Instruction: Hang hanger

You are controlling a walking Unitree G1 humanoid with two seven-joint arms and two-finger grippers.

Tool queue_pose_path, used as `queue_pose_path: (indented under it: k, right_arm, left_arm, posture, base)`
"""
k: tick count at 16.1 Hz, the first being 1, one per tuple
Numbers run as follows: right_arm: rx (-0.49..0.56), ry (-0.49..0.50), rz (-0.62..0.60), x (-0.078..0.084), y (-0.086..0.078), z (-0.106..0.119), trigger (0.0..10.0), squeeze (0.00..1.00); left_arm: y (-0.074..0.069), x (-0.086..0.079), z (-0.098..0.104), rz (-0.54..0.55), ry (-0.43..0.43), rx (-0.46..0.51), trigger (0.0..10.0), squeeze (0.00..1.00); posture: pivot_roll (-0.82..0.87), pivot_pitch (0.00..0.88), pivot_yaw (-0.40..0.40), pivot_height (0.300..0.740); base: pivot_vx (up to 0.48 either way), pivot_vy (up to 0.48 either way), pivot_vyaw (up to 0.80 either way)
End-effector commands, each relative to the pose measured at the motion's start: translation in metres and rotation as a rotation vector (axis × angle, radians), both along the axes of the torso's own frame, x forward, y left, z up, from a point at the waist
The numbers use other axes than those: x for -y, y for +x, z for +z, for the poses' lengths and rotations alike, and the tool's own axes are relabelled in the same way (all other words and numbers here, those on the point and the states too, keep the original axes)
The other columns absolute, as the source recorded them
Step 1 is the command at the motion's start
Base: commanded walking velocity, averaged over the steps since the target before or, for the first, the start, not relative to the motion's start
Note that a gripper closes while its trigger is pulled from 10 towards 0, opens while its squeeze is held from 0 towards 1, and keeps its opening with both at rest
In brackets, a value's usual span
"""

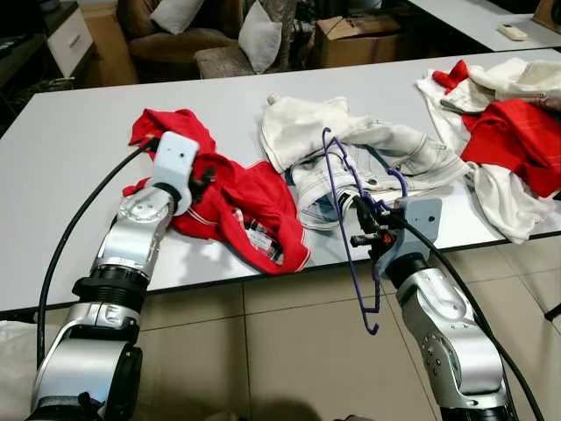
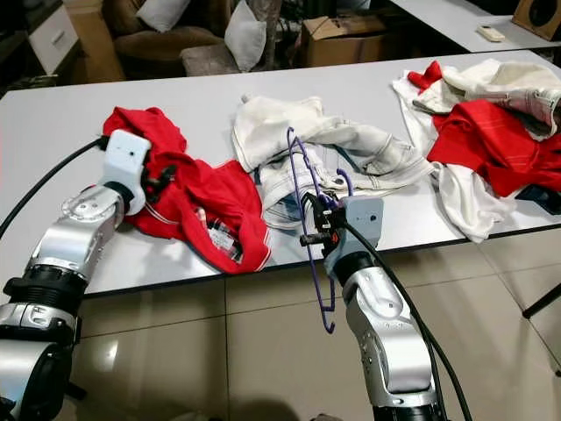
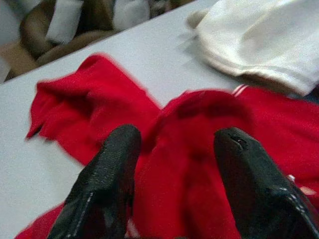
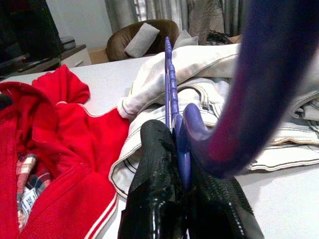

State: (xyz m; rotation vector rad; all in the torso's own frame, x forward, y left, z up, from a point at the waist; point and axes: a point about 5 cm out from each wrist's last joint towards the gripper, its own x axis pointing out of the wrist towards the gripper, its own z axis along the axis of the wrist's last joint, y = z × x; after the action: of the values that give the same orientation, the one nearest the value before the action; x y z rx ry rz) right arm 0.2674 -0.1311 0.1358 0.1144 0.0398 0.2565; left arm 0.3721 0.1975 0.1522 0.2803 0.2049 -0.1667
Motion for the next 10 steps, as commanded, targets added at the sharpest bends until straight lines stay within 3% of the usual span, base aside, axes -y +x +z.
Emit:
queue_pose_path:
  k: [1,5,8,9,10]
  right_arm:
    - [0.037,0.002,-0.012,0.001,-0.001,0.006,10.0,0.00]
    - [0.039,0.004,-0.013,0.001,-0.001,0.006,10.0,0.00]
    - [0.041,0.005,-0.005,-0.002,0.000,0.006,10.0,0.00]
    - [0.043,0.004,0.000,-0.003,0.001,0.006,10.0,0.00]
    - [0.045,0.004,0.002,-0.003,0.001,0.006,10.0,0.00]
  left_arm:
    - [-0.001,-0.006,0.001,0.047,-0.006,-0.017,10.0,1.00]
    - [-0.005,-0.003,0.002,0.093,-0.145,-0.032,10.0,1.00]
    - [-0.011,0.008,-0.012,0.113,-0.309,-0.131,10.0,1.00]
    - [-0.012,0.010,-0.018,0.126,-0.364,-0.166,10.0,0.80]
    - [-0.012,0.010,-0.023,0.144,-0.374,-0.183,10.0,0.00]
  posture:
    - [-0.08,0.003,0.096,0.740]
    - [-0.08,0.000,0.103,0.740]
    - [-0.08,0.000,0.098,0.740]
    - [-0.08,0.000,0.098,0.740]
    - [-0.08,0.000,0.101,0.740]
  base:
    - [0.000,0.000,0.00]
    - [0.000,0.000,0.00]
    - [0.000,0.000,0.00]
    - [0.000,0.000,0.00]
    - [0.000,0.000,0.00]
